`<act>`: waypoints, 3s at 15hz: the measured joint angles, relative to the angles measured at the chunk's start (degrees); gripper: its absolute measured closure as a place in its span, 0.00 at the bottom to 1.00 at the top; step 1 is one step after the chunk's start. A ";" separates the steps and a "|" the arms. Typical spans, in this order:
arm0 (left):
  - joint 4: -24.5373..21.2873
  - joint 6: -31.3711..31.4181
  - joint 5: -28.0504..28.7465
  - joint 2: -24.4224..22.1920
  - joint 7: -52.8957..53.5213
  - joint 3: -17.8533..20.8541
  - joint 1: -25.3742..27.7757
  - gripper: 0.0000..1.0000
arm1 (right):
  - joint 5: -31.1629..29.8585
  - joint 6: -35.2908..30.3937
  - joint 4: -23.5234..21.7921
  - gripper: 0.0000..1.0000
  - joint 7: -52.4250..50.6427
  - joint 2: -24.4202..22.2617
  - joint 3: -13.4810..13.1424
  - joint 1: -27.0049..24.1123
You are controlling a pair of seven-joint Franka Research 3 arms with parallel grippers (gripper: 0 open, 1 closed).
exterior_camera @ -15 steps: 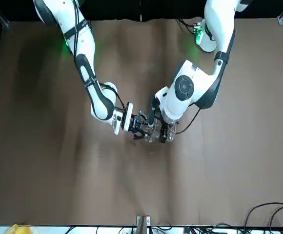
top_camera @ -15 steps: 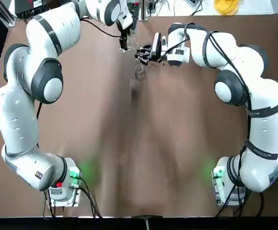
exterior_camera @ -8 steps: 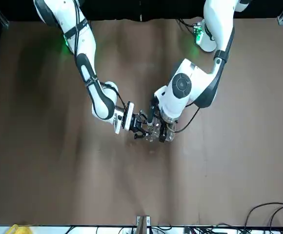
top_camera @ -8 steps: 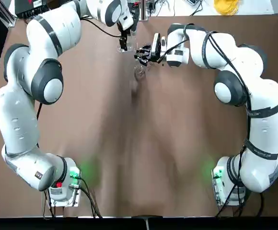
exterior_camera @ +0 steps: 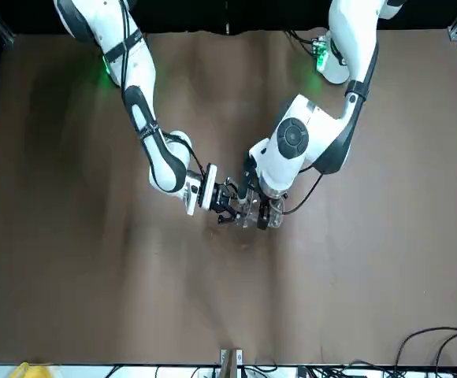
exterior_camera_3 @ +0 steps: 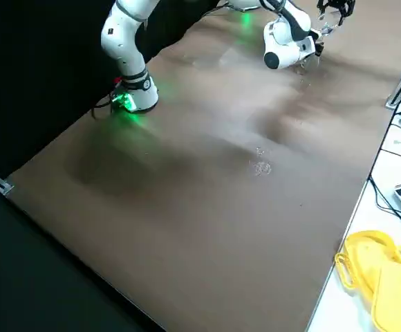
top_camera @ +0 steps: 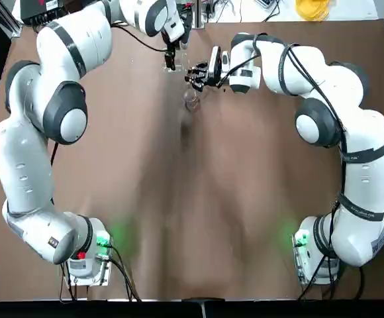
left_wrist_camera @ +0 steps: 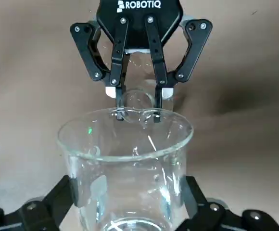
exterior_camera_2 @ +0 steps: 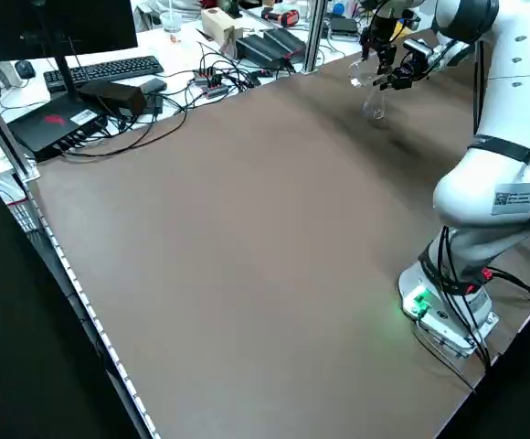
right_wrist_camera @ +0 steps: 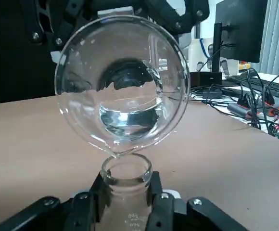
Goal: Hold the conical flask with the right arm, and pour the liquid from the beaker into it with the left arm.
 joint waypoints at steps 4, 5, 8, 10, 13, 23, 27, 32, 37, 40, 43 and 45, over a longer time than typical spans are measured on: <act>0.00 -0.01 0.51 0.00 -0.02 0.01 0.00 0.04 | 0.00 0.01 0.00 0.61 0.00 0.00 0.00 0.02; 0.00 -0.02 0.53 0.00 -0.02 0.01 -0.01 0.04 | 0.00 0.01 0.00 0.61 0.00 0.00 0.00 0.02; 0.00 -0.05 0.57 0.00 -0.02 0.00 -0.24 0.04 | 0.00 0.02 0.00 0.61 0.00 0.00 0.00 0.03; 0.00 -0.05 0.58 0.00 -0.02 0.00 -0.54 0.04 | 0.01 0.02 0.00 0.61 0.00 0.00 0.00 0.03; 0.00 -0.05 0.72 0.00 -0.02 0.01 -0.63 0.04 | 0.01 0.04 0.00 0.61 0.00 0.00 0.00 0.05; 0.00 -0.06 1.24 -0.01 -0.27 0.15 -0.60 0.04 | 0.01 0.06 0.00 0.61 0.00 0.00 -0.01 0.06; 0.00 -0.06 1.06 -0.02 -2.46 0.23 0.19 0.04 | 0.01 0.07 0.00 0.61 0.00 0.00 -0.01 0.06; 0.00 -0.06 -6.69 -0.03 -2.80 0.11 2.56 0.04 | 0.01 0.08 0.00 0.61 0.00 0.00 -0.01 0.06; -0.03 -0.14 -19.75 -0.03 1.97 -3.41 7.12 0.04 | 0.05 0.12 0.02 0.61 0.00 0.00 -0.10 0.07; -0.04 -0.29 -26.77 -0.03 6.82 -7.81 12.29 0.04 | 0.38 0.19 0.11 0.61 0.00 0.00 -0.85 -0.07; -0.46 -1.45 -33.27 -0.02 13.14 -13.71 20.31 0.04 | 0.57 0.26 0.25 0.61 0.00 0.00 -1.53 -2.55; -0.97 -3.31 -38.49 0.08 18.48 -15.61 24.88 0.04 | 0.57 0.04 0.30 0.61 -0.09 0.00 -1.66 -5.57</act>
